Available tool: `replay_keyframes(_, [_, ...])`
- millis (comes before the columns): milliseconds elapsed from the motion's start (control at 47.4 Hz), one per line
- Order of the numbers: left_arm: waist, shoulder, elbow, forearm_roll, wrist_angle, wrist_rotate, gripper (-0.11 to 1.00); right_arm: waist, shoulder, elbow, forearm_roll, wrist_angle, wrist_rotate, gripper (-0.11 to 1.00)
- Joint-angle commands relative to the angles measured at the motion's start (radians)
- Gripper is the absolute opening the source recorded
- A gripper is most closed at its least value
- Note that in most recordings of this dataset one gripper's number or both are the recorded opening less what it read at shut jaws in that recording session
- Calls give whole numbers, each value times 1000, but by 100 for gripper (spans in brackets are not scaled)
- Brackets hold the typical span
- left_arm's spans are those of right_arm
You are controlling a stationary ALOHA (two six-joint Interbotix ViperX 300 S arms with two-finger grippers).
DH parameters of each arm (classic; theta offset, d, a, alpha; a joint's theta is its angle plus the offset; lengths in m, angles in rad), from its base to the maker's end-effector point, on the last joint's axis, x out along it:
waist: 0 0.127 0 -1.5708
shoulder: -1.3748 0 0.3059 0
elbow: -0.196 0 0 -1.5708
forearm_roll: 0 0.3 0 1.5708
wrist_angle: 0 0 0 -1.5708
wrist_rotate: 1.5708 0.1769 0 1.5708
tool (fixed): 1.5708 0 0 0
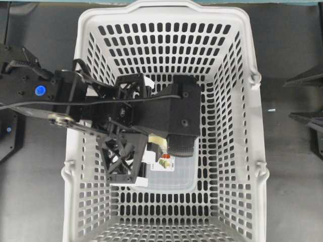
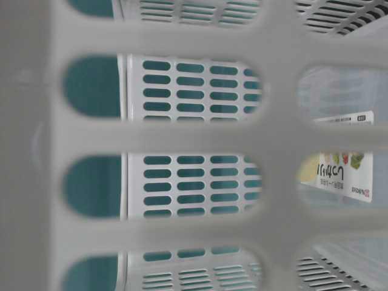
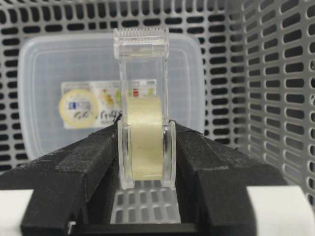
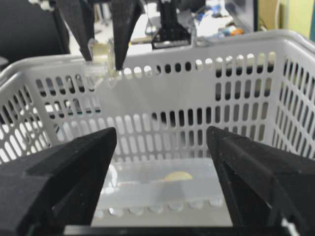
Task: Pick up the tape dispenser from the shopping basket with the left arm.
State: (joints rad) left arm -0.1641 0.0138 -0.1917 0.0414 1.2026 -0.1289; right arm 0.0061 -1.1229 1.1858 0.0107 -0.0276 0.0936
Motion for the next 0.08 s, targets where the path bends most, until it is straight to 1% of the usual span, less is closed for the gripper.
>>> replay_keyframes(0, [-6, -12, -9, 3, -6, 0, 29, -11, -20, 6, 3, 40, 2, 72])
replay_keyframes(63, [-11, -12, -9, 3, 0, 0, 29, -11, -40, 14, 3, 77, 3, 72])
